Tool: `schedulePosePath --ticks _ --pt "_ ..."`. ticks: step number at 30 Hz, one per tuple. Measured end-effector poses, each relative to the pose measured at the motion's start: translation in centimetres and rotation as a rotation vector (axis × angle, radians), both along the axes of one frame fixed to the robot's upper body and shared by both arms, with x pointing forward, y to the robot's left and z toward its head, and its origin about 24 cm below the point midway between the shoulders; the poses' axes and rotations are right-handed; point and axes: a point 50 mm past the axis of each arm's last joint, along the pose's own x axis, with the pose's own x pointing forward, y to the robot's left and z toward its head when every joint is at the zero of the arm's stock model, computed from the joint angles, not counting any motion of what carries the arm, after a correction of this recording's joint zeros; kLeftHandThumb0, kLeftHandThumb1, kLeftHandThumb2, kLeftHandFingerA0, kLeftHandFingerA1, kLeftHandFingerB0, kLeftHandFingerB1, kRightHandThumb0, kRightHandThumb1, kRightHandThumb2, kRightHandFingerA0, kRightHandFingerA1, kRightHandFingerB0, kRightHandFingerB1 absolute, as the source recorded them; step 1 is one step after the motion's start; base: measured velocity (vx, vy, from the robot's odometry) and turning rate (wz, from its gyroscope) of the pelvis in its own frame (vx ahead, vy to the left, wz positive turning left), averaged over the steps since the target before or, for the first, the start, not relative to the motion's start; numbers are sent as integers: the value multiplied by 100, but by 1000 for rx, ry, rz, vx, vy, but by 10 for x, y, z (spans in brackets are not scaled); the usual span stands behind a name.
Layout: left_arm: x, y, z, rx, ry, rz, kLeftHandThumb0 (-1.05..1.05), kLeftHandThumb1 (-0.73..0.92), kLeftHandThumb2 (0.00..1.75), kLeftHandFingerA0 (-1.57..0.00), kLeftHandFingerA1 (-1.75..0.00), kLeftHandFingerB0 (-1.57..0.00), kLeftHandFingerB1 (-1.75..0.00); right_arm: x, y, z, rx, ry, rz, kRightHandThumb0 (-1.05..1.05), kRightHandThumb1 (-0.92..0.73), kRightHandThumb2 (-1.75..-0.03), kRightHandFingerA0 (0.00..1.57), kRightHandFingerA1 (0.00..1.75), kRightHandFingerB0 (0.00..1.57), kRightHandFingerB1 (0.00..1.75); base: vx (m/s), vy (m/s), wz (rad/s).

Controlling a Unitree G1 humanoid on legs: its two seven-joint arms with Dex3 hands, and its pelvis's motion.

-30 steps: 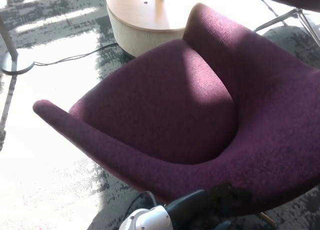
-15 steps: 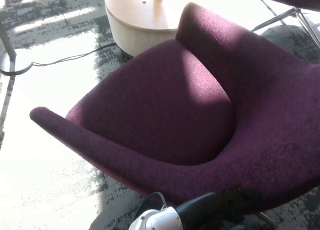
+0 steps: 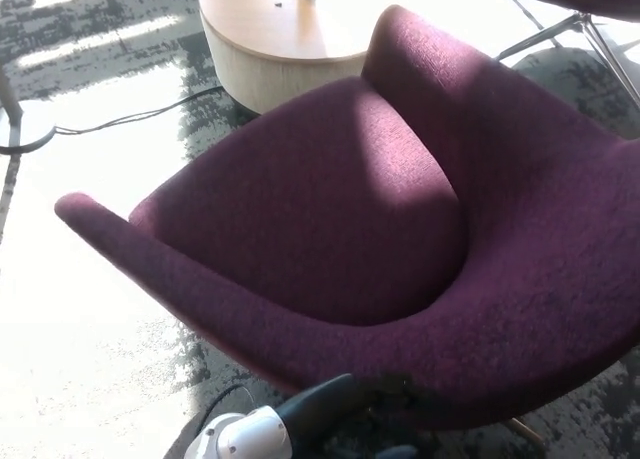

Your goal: The robot stands in front of a sofa and uses its left hand to push the left side of the sofa

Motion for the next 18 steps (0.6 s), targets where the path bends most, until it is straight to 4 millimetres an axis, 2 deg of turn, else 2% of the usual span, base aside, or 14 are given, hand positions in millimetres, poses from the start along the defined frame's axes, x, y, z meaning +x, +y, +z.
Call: schedulePosePath --ticks 1,2,4,5,6,11,12,13,14,15,16,17,18 --pt "1 3 0 5 1 3 -96 67 109 -16 -48 -31 -45 1 0 0 27 11 -31 -70 -77 -64 38 41 35 32 0 0 0" --pt "1 5 0 8 1 5 -100 88 67 -14 -46 -22 -35 1 0 -1 35 15 -41 -68 -77 -64 38 40 33 32 0 0 0" --pt "4 16 -1 30 1 18 -102 89 68 -12 -47 -19 -36 2 -1 -2 104 45 -119 -69 -77 -64 35 38 34 32 0 0 0" --pt "4 19 -1 35 0 21 -98 66 111 -5 -52 -12 -47 2 -1 -3 119 52 -136 -69 -77 -64 34 40 33 32 0 0 0" --pt "5 25 0 46 -3 26 -100 68 114 -10 -54 -9 -46 2 -2 -4 146 65 -168 -69 -77 -64 37 43 33 32 0 0 0" --pt "10 57 2 97 -9 67 -100 66 113 -12 -55 -13 -47 -1 -8 -8 270 123 -303 -70 -78 -64 37 41 31 31 0 0 0" --pt "12 65 3 109 -11 83 -105 86 68 -15 -50 -20 -38 -1 -9 -9 298 136 -329 -71 -79 -64 36 41 31 31 0 0 0" --pt "13 71 4 115 -13 95 -105 86 68 -15 -50 -20 -38 -2 -10 -10 314 143 -344 -71 -79 -64 36 41 31 31 0 0 0" --pt "16 81 7 123 -20 122 -105 87 68 -18 -50 -20 -37 -3 -11 -11 341 158 -366 -75 -69 -71 34 44 29 35 0 0 0" --pt "18 88 9 128 -25 142 -105 88 69 -17 -52 -18 -38 -4 -12 -12 358 167 -382 -70 -78 -64 37 41 31 32 0 0 0" --pt "20 99 12 133 -34 177 -105 88 69 -17 -52 -18 -38 -6 -14 -13 386 181 -403 -70 -78 -64 37 41 31 32 0 0 0" --pt "23 110 15 136 -40 208 -105 89 70 -16 -52 -17 -38 -7 -15 -14 410 191 -419 -76 -69 -71 34 44 28 35 0 0 0" --pt "24 117 17 137 -44 232 -105 89 70 -16 -52 -17 -38 -7 -16 -14 430 199 -430 -76 -69 -71 34 44 28 35 0 0 0"
